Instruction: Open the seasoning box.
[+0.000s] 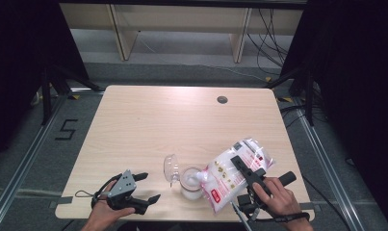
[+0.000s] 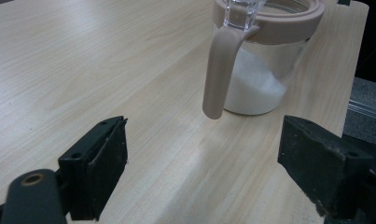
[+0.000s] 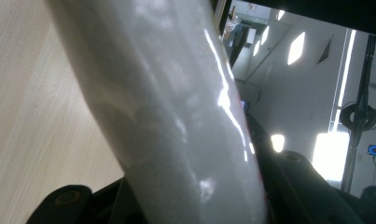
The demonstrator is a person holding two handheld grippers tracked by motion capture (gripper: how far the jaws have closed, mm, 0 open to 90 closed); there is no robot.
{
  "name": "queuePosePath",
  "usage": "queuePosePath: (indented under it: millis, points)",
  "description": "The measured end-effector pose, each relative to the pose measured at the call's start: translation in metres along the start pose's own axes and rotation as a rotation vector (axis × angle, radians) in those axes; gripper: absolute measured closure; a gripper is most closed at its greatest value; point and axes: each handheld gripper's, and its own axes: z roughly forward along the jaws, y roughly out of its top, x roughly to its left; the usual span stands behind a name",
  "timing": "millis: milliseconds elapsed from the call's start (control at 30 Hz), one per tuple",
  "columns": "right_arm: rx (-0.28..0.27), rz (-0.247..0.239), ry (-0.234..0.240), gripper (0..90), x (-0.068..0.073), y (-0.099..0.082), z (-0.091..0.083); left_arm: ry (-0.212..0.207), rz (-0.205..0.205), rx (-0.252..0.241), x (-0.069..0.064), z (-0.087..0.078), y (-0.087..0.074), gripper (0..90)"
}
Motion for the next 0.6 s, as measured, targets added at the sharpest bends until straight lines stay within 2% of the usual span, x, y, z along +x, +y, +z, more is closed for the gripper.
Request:
queuePosePath:
  millis: [33,100,600]
  points:
    - [0.002,-0.001,-0.001,67.2,-0.0001,0.0,-0.0001,0.004,-0.027,-0.002,-0.0017,0.0001,-0.0006,15.4]
    - [0.0,0.001,-0.002,67.3,0.0002,0.0002,0.0002,0.008,-0.01,0.002,-0.001,-0.0008,-0.0001,15.4]
    - [-0.007,0.009,0.002,67.8,0.0012,0.0011,0.001,0.012,-0.018,0.004,-0.0023,-0.0015,-0.0005,15.4]
